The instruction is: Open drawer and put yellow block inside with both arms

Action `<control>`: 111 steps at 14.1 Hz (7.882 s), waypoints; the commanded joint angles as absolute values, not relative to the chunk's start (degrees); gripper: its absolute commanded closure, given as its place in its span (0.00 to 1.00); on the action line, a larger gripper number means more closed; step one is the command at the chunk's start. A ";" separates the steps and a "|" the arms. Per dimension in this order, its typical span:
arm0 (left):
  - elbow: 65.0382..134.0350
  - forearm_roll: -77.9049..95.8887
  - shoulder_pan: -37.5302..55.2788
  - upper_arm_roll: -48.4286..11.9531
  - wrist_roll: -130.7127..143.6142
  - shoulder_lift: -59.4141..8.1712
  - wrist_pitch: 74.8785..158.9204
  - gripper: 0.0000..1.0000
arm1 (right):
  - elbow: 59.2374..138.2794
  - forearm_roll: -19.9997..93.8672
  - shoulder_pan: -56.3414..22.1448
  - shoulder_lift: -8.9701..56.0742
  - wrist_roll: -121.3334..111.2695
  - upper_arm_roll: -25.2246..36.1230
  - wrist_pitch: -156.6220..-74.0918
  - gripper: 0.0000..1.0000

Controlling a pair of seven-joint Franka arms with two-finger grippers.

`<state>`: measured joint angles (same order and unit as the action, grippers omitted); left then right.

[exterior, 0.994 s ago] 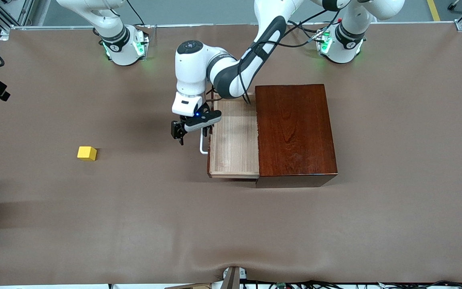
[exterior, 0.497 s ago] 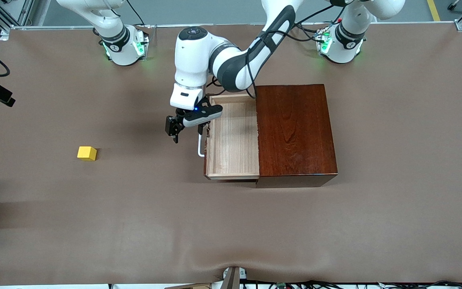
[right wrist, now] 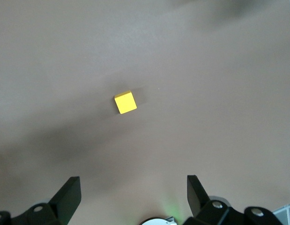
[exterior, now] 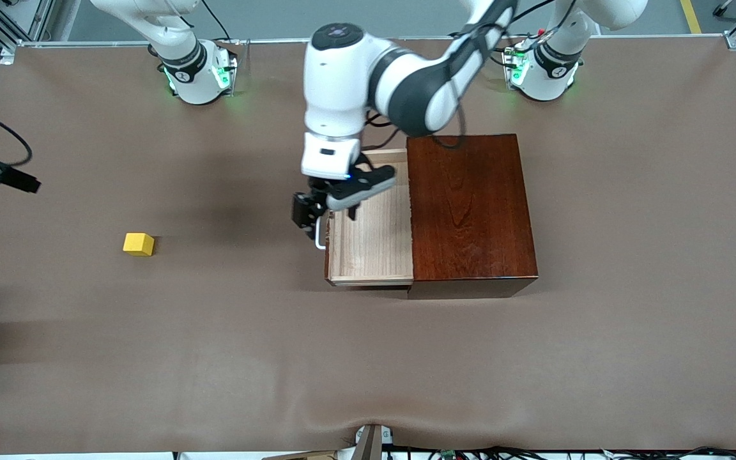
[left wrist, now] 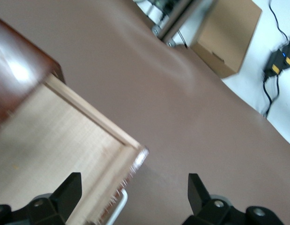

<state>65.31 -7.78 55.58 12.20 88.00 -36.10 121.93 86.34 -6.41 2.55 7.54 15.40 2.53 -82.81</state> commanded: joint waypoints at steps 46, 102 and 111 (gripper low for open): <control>91.05 -3.52 1.16 -2.98 -3.96 3.78 83.94 0.00 | 109.00 -1.67 4.84 21.62 -2.83 0.70 -115.17 1.00; 84.99 -2.11 -0.26 -5.36 3.34 -2.20 86.22 0.00 | 85.43 16.70 -42.01 33.75 115.58 0.97 -117.07 0.55; 85.08 -2.11 -0.53 -5.36 3.34 -2.20 86.04 0.00 | 82.19 16.35 -41.23 32.61 116.28 1.41 -112.43 0.00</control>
<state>85.99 -2.63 -0.03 -5.05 4.07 -1.95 86.32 84.60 16.54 -41.30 33.33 115.54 0.80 -115.74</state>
